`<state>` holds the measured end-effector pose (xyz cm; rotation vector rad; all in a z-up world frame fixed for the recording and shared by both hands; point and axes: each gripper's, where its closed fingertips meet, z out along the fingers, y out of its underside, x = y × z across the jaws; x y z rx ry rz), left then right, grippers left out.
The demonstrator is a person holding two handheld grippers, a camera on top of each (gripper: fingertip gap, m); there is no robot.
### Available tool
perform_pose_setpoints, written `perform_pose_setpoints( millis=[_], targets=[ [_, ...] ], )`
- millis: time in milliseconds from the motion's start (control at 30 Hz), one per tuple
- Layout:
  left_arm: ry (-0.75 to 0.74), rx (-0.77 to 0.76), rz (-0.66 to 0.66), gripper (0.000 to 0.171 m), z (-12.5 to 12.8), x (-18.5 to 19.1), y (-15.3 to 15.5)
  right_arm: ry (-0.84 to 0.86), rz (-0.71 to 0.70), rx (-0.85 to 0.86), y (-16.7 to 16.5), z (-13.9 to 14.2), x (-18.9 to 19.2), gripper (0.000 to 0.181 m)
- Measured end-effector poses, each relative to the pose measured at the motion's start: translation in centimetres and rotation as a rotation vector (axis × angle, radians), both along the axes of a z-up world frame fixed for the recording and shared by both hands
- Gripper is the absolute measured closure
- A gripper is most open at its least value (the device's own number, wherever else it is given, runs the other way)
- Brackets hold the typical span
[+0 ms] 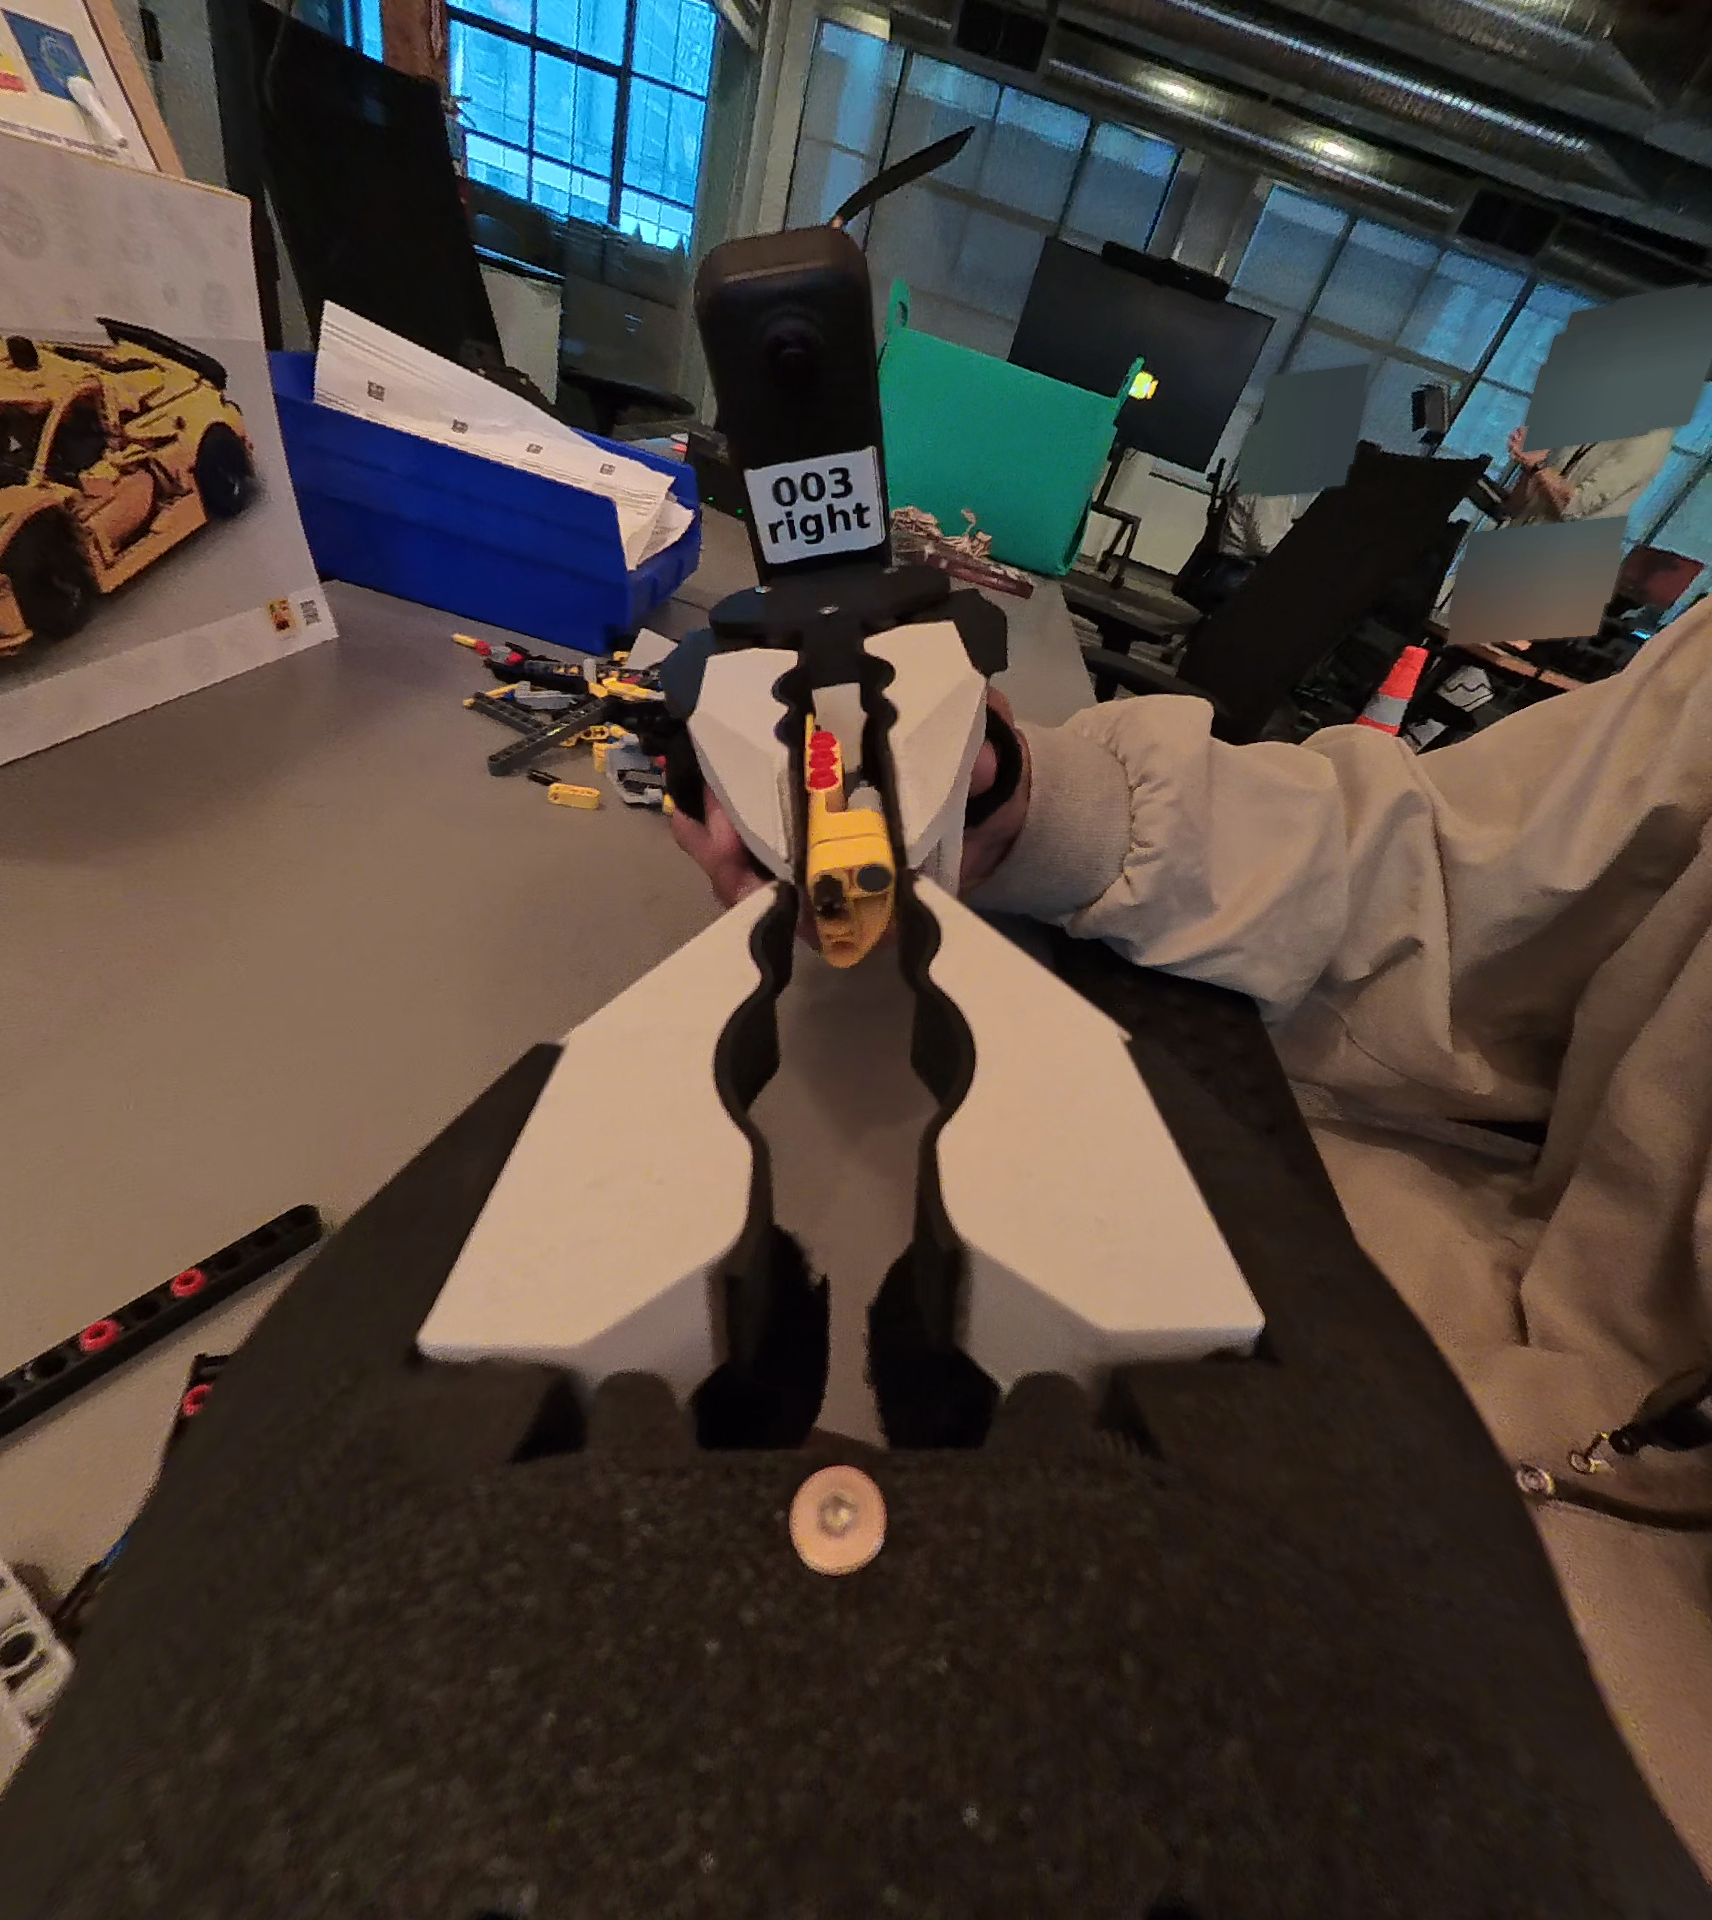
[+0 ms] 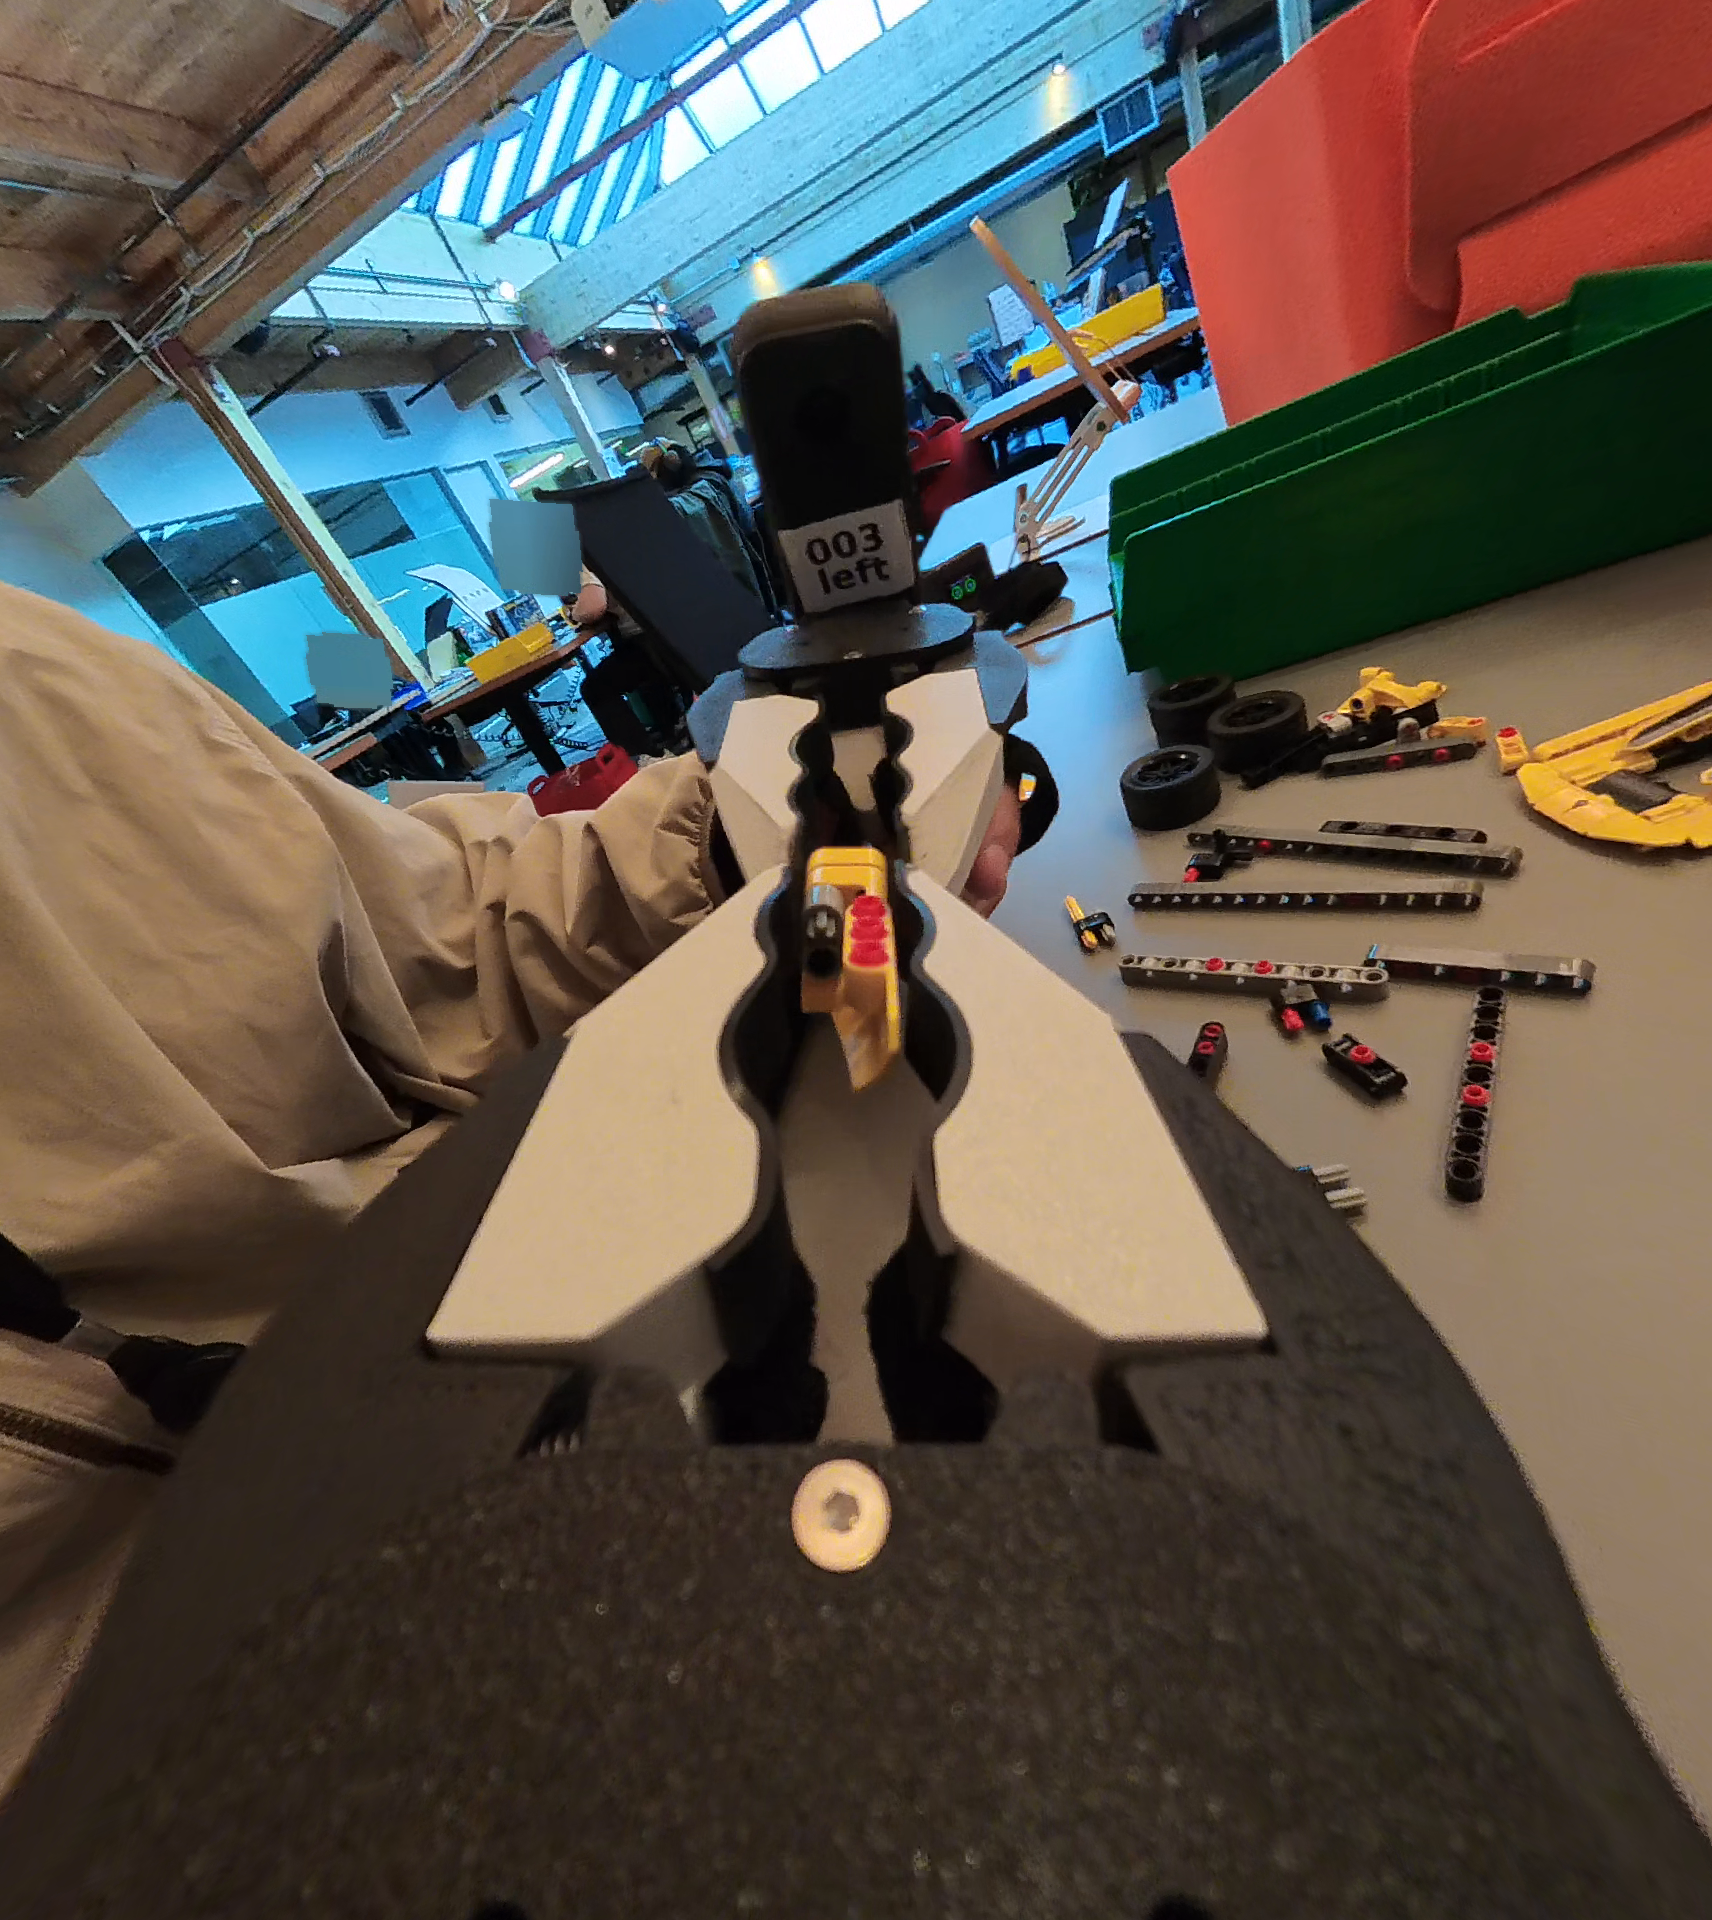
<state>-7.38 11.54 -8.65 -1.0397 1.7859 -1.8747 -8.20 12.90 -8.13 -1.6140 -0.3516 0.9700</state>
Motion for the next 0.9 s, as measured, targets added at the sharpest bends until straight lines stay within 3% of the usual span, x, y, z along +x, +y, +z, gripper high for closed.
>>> perform_pose_setpoints(
  millis=[900],
  targets=[
    [-0.118, -0.01, 0.052, 0.158, 1.8, 0.1, -0.1, -0.023, 0.001, 0.053, -0.7, 1.4, 0.6, 0.166]
  ],
)
